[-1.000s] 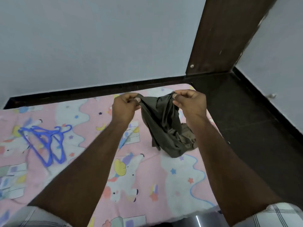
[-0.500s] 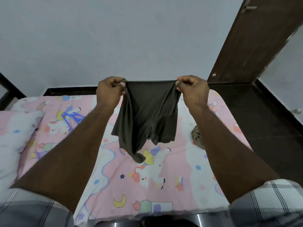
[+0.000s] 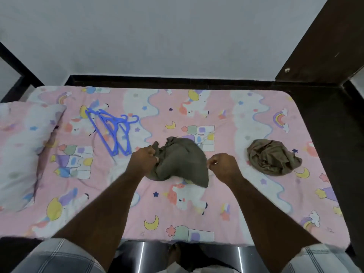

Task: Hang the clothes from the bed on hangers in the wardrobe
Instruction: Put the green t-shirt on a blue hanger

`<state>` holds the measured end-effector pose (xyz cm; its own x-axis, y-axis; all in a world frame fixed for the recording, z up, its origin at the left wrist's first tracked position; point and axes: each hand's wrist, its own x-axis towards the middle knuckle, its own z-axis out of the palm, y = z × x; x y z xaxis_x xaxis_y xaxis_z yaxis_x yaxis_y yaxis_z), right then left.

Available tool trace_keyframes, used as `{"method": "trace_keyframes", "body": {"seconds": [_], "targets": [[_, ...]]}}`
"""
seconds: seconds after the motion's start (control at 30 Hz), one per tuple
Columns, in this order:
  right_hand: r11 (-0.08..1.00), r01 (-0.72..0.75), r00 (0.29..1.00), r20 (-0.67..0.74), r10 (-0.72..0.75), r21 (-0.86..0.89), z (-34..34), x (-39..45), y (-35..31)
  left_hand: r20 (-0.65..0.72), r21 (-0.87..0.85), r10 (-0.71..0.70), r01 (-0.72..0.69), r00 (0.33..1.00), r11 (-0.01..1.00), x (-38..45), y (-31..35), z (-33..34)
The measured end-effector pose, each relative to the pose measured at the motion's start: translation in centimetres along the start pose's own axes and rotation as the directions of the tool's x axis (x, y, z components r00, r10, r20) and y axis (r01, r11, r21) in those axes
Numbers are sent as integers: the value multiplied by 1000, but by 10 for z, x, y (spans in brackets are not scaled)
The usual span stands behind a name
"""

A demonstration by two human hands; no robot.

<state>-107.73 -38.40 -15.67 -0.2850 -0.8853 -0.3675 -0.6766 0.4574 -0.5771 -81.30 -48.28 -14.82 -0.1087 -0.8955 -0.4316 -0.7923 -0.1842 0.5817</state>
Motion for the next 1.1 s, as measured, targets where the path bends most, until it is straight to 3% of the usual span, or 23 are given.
{"method": "trace_keyframes", "body": {"seconds": [0.2,0.5,0.7,1.1], "targets": [[995,-60,998,-6,60,76,4,36,8,72,149,45,-56,996,987,26,9,36],[995,-73,997,28,71,63,28,99,21,16,183,-45,41,999,982,76,-3,68],[997,-59,993,105,52,57,78,144,3,-51,168,-65,73,997,983,119,-29,72],[991,-129,975,187,120,35,220,213,-28,99,106,-117,107,988,989,200,-103,132]]}}
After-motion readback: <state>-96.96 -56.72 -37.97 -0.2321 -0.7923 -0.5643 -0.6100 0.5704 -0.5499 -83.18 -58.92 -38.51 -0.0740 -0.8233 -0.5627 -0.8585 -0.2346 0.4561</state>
